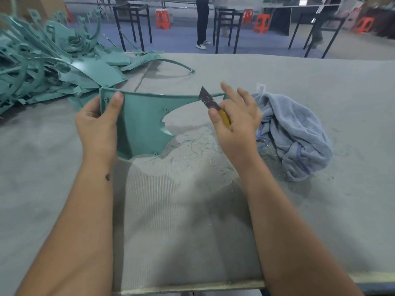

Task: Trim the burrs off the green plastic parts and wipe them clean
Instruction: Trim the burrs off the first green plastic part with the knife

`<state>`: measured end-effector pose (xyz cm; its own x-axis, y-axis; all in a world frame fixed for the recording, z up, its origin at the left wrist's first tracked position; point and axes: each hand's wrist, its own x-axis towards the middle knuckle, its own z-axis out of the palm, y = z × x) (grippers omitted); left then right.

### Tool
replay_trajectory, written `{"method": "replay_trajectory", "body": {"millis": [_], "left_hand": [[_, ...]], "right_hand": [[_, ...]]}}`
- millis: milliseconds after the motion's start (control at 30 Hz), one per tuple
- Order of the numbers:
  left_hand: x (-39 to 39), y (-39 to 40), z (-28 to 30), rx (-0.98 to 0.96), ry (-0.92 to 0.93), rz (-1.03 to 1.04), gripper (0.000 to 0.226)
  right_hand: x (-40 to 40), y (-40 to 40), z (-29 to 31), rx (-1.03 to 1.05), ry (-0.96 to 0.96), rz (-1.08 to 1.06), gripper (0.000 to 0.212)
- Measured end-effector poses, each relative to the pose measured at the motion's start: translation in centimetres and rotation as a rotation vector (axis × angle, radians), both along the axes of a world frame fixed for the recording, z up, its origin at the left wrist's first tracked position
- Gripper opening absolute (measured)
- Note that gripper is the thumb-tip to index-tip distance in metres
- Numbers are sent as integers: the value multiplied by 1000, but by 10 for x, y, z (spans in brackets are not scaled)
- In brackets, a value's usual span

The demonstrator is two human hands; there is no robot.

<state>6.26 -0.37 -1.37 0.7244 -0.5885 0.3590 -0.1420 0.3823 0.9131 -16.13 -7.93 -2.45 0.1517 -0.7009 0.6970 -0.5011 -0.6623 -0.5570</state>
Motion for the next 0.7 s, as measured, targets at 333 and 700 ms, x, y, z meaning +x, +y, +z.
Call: {"method": "replay_trajectory", "body": {"millis": [333, 700], "left_hand": [[2, -4, -2, 28, 6, -66, 36], [-37, -4, -12, -50, -736, 72, 12]], "right_hand": [[-10, -4, 2, -80, -29, 74, 16], [-3, 3, 7, 357, -266, -119, 35]]}}
